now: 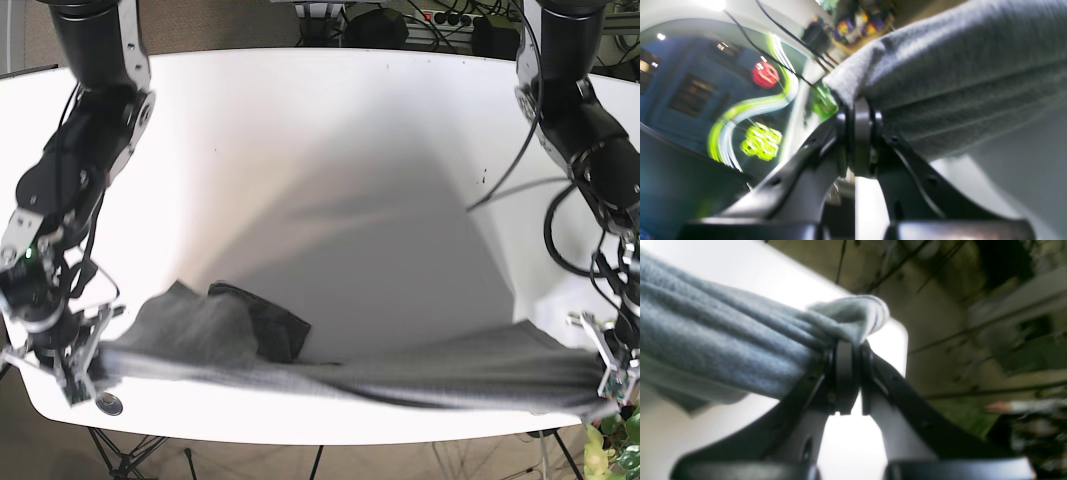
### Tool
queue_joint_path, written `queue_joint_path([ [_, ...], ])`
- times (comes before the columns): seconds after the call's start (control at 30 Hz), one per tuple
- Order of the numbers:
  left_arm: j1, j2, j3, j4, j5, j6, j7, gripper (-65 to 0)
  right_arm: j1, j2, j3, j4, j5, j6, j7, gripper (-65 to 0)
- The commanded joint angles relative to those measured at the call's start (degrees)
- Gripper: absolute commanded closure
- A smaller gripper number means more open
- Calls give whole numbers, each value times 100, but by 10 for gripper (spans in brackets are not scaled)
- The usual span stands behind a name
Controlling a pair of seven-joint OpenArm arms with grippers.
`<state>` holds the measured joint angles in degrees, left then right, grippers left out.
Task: Fold the T-shirt properly
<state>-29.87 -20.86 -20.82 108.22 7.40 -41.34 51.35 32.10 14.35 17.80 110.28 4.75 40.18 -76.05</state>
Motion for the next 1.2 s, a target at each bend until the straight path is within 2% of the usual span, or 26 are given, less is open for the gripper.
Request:
queue_joint_path([
  [0.0, 292, -54, -252, 118, 205, 134, 12, 0, -445, -77, 334, 308, -181, -18, 5, -21],
  [0.07, 618, 77, -428, 136, 205, 134, 12, 0, -788, -191, 519, 387, -155, -18, 14, -21],
  [0.2, 1382, 271, -876, 276, 205, 134, 12, 0, -1570, -349, 1055, 414, 232, -18, 23, -21],
  [0.3, 1963, 420, -973, 303, 205, 134, 3, 0, -2010, -358, 1363, 405, 610, -18, 23, -21],
  [0.43, 2596, 552, -1131, 417, 205, 134, 3, 0, -2467, -358, 1556, 405, 848, -18, 23, -21],
  [0.6, 3396, 825, -1369, 505, 205, 134, -14, 0, -2924, -367, 1864, 405, 909, -18, 23, -21],
  [0.8, 4090, 851, -1703, 487, 205, 134, -23, 0, -3399, -569, 2171, 379, 865, -18, 31, -21],
  [0.97, 4494, 869, -1887, 470, 205, 134, -23, 0, -3873, -604, 2215, 379, 918, -18, 31, -21],
  [1.17, 4767, 869, -1896, 461, 205, 134, -23, 0, -4260, -833, 2224, 387, 909, -18, 31, -41],
])
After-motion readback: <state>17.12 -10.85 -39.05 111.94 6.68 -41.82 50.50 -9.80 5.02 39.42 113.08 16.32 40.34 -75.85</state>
